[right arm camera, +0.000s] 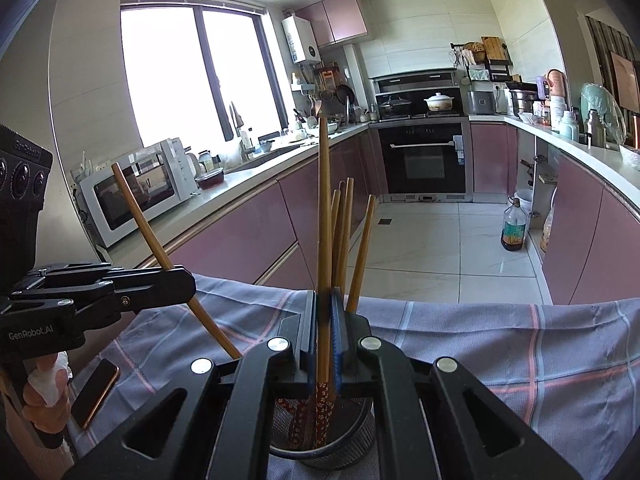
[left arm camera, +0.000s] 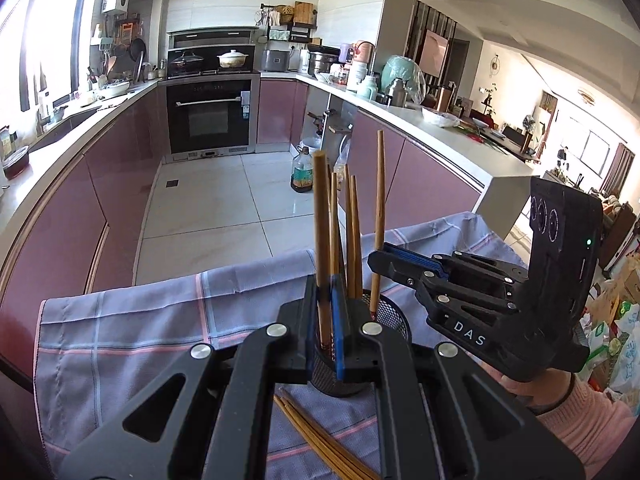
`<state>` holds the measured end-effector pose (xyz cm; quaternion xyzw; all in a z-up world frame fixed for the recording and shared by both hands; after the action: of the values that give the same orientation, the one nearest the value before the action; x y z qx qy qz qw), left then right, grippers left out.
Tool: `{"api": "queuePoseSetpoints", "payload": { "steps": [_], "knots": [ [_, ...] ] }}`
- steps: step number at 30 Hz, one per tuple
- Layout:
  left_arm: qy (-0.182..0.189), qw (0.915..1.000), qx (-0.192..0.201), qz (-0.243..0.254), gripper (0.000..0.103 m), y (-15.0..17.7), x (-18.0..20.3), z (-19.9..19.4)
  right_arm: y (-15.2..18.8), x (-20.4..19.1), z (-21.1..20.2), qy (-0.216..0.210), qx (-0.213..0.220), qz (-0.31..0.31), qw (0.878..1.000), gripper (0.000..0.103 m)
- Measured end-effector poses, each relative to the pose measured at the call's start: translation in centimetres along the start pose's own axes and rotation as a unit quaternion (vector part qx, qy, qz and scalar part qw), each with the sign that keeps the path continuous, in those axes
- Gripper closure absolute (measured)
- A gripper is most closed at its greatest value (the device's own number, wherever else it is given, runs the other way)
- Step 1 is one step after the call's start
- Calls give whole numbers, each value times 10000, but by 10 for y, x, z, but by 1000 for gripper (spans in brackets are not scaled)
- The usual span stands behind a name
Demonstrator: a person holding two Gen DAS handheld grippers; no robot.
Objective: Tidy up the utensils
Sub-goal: 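Lower the left tool's chopstick into the mesh cup and open while the right tool does likewise, then withdraw both open tools from the cup back over the chopstick pile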
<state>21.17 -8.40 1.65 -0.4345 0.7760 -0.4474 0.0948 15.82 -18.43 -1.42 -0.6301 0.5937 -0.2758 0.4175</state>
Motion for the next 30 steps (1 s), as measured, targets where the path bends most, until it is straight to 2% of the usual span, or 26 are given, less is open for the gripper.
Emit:
{"api": "queuePoseSetpoints", "payload": {
  "steps": [7, 10, 12, 17, 22, 30],
  "knots": [
    [-58, 9993, -381, 38, 95, 4, -3, 26, 8, 3, 14, 127, -381, -13, 9992, 94],
    [-76, 9992, -395, -42, 94, 3, -8, 36, 10, 7, 15, 167, -415, 47, 9990, 93],
    [-53, 9993, -356, -122, 94, 2, -11, 39, 10, 8, 14, 187, -405, 88, 9990, 86],
    [-56, 9996, -174, -231, 86, 1, -16, 36, 11, 10, 9, 195, -351, 116, 9991, 85],
    [-68, 9994, -55, -345, 85, 6, -23, 27, 14, 13, 3, 175, -302, 123, 9993, 81],
    [-159, 9987, 266, -394, 77, 18, -19, 0, 17, 8, -14, 75, -172, 56, 9998, 78]
  ]
}}
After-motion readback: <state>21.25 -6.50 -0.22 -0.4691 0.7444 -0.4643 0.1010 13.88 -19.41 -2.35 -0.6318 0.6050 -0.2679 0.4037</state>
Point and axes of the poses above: each gripper's, at about its wrist camera, not at the fingertips, and z roughly the way its jaws point, x to its right, y to its underside, the point moved 6 cm from there along z, roughly the way its jaws point, and after that the axes turned 10 degrees about y, right-handed, at the moved point
